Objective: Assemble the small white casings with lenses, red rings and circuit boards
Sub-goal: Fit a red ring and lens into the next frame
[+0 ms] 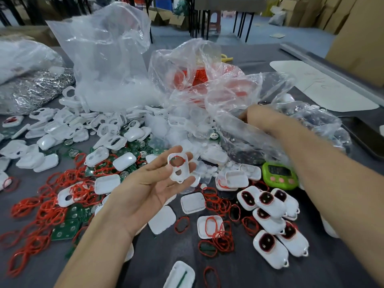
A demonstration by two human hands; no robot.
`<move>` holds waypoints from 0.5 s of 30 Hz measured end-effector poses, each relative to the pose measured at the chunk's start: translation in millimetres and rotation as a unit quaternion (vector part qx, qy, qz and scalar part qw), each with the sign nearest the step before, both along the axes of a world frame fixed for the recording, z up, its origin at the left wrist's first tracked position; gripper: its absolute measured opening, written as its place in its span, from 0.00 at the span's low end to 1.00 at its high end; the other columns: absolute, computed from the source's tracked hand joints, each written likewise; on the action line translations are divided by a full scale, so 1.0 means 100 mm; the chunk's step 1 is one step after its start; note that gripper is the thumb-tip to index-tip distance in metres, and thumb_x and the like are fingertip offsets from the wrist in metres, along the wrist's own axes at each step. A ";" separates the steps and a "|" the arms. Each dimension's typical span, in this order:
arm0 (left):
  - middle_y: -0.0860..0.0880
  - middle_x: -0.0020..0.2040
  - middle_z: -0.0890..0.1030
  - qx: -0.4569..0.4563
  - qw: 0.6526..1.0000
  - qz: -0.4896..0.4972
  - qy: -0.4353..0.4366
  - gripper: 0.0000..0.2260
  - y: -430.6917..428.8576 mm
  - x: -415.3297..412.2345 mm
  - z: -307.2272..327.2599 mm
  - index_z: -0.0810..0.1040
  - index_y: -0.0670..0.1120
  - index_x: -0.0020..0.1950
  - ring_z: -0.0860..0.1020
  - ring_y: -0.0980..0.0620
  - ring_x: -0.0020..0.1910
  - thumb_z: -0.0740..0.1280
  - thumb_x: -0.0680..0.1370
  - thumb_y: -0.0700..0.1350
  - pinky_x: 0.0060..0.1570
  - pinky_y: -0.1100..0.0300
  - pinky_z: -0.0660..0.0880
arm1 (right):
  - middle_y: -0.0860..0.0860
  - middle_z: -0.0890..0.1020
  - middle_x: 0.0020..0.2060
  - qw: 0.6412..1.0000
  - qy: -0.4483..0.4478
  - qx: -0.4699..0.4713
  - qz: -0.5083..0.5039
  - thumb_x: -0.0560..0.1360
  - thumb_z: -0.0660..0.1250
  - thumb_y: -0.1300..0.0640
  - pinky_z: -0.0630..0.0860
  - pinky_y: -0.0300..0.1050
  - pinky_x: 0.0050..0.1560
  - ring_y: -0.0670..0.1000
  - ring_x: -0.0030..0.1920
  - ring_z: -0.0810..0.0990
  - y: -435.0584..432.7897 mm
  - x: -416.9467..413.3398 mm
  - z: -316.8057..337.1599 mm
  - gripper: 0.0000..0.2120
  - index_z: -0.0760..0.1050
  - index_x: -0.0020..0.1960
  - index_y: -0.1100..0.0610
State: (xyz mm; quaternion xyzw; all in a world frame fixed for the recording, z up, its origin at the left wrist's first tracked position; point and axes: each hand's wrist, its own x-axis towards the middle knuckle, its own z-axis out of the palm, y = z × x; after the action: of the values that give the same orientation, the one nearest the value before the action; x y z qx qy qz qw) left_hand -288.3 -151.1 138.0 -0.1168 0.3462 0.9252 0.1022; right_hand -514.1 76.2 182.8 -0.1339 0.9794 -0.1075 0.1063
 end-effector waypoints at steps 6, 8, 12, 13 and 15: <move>0.38 0.64 0.82 0.008 1.000 0.005 -0.003 0.19 0.01 0.00 -0.02 0.77 0.39 0.68 0.82 0.39 0.62 0.63 0.76 0.33 0.50 0.46 0.84 | 0.54 0.86 0.45 0.998 0.046 0.044 0.026 0.75 0.65 0.69 0.75 0.44 0.43 0.51 0.40 0.80 -0.02 0.11 -0.11 0.14 0.86 0.45 0.54; 0.39 0.65 0.82 -0.006 1.000 0.005 -0.001 0.19 0.00 -0.01 -0.03 0.77 0.39 0.68 0.82 0.40 0.62 0.64 0.76 0.34 0.49 0.47 0.84 | 0.55 0.87 0.46 0.997 0.082 0.011 -0.004 0.76 0.68 0.68 0.79 0.45 0.48 0.53 0.43 0.82 0.04 0.20 -0.05 0.12 0.87 0.48 0.55; 0.41 0.65 0.82 -0.048 0.999 0.005 0.007 0.19 0.04 -0.01 -0.05 0.79 0.40 0.66 0.82 0.43 0.63 0.65 0.76 0.36 0.50 0.48 0.84 | 0.53 0.89 0.45 0.945 0.268 -0.162 -0.092 0.75 0.74 0.62 0.77 0.37 0.52 0.49 0.43 0.84 0.07 0.45 0.18 0.07 0.88 0.50 0.53; 0.41 0.65 0.82 -0.058 0.998 0.011 0.008 0.18 0.06 -0.01 -0.06 0.81 0.41 0.65 0.82 0.44 0.62 0.66 0.75 0.36 0.50 0.48 0.84 | 0.51 0.89 0.42 0.927 0.279 -0.232 -0.099 0.75 0.74 0.62 0.78 0.36 0.51 0.47 0.40 0.85 0.05 0.57 0.24 0.07 0.88 0.49 0.52; 0.39 0.65 0.82 -0.091 0.995 0.032 0.006 0.15 0.09 -0.02 -0.08 0.85 0.42 0.60 0.82 0.43 0.61 0.68 0.75 0.37 0.51 0.48 0.84 | 0.49 0.87 0.35 0.874 0.206 -0.431 -0.091 0.75 0.74 0.65 0.83 0.37 0.41 0.47 0.35 0.86 -0.06 0.89 0.30 0.09 0.87 0.46 0.51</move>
State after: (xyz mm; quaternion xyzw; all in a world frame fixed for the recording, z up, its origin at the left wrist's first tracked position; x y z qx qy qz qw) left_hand -290.0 -141.8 130.2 -0.1314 0.4259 0.8932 0.0593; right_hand -425.5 69.8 212.6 -0.0960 0.8434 -0.4984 -0.1760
